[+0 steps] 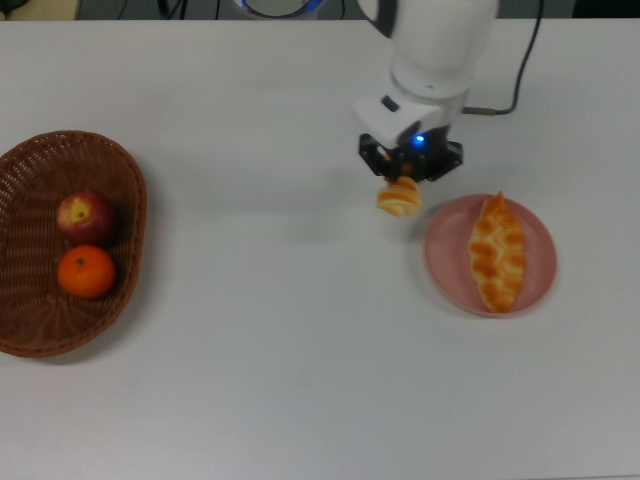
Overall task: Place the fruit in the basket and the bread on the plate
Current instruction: 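Lift the ridged roll and carry it over the pink plate, then lower the ridged roll onto the plate and open the gripper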
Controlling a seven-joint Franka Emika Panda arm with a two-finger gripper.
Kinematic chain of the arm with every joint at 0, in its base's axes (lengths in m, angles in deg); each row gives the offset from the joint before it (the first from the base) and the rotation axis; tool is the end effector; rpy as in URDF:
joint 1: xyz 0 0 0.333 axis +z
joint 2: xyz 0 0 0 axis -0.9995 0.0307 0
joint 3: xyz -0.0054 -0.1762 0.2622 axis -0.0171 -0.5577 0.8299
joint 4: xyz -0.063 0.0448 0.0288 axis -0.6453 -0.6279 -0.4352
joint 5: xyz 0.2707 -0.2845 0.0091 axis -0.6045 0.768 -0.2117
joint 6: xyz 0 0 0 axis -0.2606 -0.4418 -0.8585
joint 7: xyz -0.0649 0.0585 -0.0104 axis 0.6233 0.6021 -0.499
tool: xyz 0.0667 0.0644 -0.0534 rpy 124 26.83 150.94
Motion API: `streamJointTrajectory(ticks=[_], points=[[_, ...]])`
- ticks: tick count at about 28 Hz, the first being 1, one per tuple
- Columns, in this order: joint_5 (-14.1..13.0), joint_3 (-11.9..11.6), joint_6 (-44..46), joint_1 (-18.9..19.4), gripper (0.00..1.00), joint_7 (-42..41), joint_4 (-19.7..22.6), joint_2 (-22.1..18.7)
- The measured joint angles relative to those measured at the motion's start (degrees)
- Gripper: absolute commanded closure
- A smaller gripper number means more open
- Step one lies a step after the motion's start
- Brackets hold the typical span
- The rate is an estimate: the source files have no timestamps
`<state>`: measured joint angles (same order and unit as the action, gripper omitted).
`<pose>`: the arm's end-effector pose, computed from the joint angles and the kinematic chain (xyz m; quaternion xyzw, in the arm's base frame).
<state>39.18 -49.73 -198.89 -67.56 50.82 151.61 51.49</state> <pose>0.6054 0.2418 0.4179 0.9985 -0.0280 0.0461 0.0098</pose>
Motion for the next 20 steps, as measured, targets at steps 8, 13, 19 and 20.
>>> streamJointTrajectory(ticks=[8,13,19,20], points=[[3.2,0.1,-2.2,4.7,0.91,7.0,-5.6,7.7],[3.2,0.0,-7.1,5.1,0.44,9.7,-7.5,10.4],[3.3,-0.3,-8.5,5.0,0.00,10.1,-7.8,11.7],[3.4,-0.3,-8.7,5.0,0.00,10.1,-7.8,11.9]])
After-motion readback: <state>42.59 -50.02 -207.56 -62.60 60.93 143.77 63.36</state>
